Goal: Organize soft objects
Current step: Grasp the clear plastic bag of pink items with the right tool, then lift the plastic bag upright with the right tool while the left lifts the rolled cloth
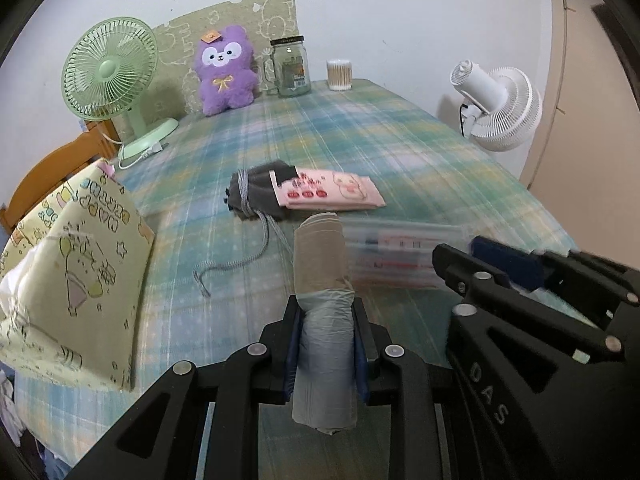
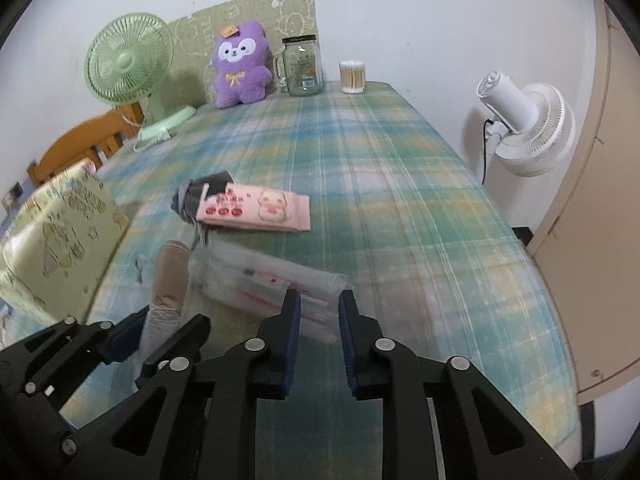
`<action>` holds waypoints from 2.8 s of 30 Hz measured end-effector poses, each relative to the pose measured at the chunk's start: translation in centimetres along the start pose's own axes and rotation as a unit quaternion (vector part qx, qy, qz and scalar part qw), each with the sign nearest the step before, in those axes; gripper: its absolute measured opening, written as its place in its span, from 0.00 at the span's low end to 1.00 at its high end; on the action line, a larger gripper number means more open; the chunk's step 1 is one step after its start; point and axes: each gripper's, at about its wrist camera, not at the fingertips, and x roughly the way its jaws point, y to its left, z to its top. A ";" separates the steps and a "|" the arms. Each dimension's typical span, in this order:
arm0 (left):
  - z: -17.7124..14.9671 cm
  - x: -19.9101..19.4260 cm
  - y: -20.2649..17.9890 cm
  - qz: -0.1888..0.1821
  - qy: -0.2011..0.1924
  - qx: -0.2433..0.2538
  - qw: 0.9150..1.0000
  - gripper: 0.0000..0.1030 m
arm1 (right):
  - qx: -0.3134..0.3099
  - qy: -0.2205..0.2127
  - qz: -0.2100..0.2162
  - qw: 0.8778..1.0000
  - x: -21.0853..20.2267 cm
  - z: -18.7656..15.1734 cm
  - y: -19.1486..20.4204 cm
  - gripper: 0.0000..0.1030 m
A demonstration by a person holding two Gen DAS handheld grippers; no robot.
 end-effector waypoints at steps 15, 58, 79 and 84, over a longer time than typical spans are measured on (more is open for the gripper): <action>0.6 1.8 1.3 0.010 0.016 -0.020 1.000 0.21 | -0.057 -0.024 0.001 0.998 1.2 1.8 0.3 0.73; 0.9 -2.9 2.0 0.013 -0.017 -0.015 1.000 0.23 | -0.009 -0.036 0.061 0.997 -3.0 0.5 2.0 0.15; 1.4 -2.1 2.1 -0.002 -0.010 -0.022 1.000 0.25 | -0.010 -0.038 0.042 0.998 -3.3 1.3 2.0 0.15; 1.1 -1.0 2.0 -0.004 0.002 -0.022 1.000 0.26 | -0.007 -0.023 0.039 0.999 -2.1 0.9 1.8 0.15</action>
